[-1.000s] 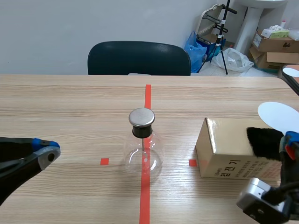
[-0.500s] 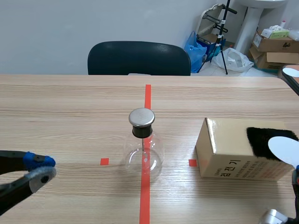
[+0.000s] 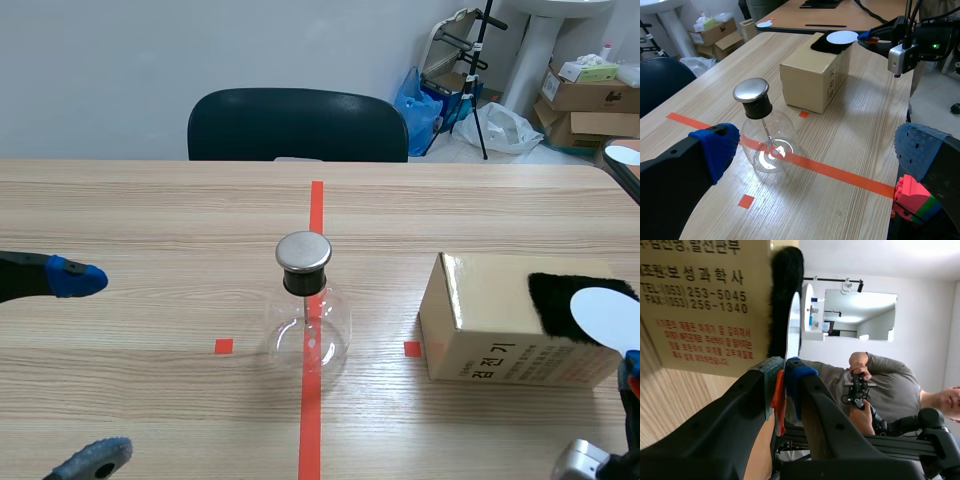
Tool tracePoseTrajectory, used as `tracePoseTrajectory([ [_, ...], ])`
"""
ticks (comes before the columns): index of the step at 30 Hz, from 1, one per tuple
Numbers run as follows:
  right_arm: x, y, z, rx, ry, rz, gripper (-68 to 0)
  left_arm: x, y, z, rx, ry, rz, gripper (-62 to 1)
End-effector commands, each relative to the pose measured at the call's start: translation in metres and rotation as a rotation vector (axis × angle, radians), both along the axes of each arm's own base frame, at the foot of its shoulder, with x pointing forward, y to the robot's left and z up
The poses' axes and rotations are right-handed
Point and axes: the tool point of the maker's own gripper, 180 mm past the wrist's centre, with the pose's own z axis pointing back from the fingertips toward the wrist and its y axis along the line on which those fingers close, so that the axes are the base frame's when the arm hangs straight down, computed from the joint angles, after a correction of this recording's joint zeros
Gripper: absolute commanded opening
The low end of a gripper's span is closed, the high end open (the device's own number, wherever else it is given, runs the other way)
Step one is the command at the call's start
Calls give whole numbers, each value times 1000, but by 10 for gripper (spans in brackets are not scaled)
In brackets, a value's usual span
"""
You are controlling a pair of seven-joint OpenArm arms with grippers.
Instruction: Do the electroscope experiment
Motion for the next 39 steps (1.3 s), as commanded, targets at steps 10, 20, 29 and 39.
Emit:
tracePoseTrajectory([
  [10,0,24,3,-10,-35,112,-666,0,-2,5,-33,-5,2,14],
  [20,2,28,3,-1,-40,115,-666,0,-2,5,-33,-5,2,14],
  [29,2,26,1,7,-31,82,-666,0,-2,5,-32,-5,2,14],
  [39,-3,27,-3,26,-21,49,-666,0,-2,5,-30,-5,1,14],
])
